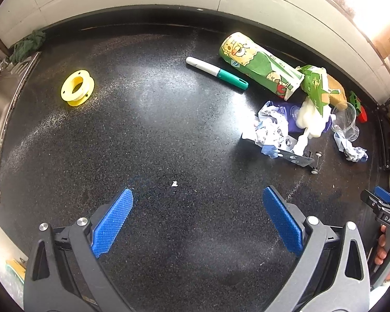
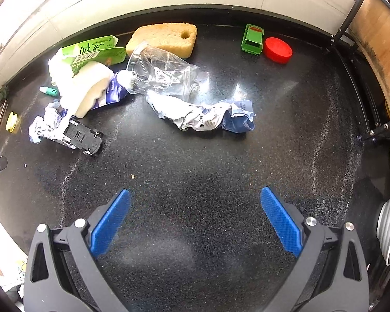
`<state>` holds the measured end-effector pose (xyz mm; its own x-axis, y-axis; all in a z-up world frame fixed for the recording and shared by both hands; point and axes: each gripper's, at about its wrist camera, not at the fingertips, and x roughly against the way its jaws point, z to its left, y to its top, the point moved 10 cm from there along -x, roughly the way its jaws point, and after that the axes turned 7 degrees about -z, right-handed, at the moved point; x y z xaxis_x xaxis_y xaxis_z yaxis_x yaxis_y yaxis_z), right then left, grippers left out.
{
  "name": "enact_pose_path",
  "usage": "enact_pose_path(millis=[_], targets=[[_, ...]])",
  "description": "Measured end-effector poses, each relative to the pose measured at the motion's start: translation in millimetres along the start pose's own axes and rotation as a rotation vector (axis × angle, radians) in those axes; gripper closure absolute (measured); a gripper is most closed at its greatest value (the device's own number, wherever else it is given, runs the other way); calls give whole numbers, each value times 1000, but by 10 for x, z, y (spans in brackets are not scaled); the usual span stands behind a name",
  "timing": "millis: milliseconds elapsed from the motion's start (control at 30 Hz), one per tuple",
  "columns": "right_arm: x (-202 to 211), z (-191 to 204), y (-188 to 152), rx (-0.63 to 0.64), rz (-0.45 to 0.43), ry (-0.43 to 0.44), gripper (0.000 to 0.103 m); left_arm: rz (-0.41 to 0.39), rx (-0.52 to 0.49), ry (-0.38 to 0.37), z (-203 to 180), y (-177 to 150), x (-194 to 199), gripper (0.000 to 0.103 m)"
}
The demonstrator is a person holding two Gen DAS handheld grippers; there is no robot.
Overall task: Collect trash
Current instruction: 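Move both tools over the counter toward the scattered trash, then grasp the yellow tape roll with the left tool while the right tool grasps the clear plastic bag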
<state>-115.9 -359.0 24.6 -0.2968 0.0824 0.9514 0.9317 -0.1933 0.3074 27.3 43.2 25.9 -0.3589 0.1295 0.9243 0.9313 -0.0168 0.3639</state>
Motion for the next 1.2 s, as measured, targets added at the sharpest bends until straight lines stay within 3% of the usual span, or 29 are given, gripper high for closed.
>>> enact_pose_path(millis=[133,433,600,767,867,1067,1133,1200], targets=[[-30,-29,53,-11,-27,-1,6,15,9,2,-35,9,-40,6],[-144,-124,167,-56,0,7,6,22,24,11,46,152,-113,6],[-137,-164,386,-82,-26,17,6,-17,131,55,500,454,-74,6],[-149,-42,696,-70,-59,52,6,-63,244,182,1220,810,-58,6],[-237,50,912,-69,-54,75,6,-41,287,245,1593,920,-171,6],[-466,348,1271,-66,-29,118,6,-54,378,296,2058,1073,-288,6],[-560,422,1361,-50,-27,98,6,-28,395,298,2160,1081,-404,6],[-683,457,1425,-35,-16,62,12,10,393,317,2236,1044,-539,6]])
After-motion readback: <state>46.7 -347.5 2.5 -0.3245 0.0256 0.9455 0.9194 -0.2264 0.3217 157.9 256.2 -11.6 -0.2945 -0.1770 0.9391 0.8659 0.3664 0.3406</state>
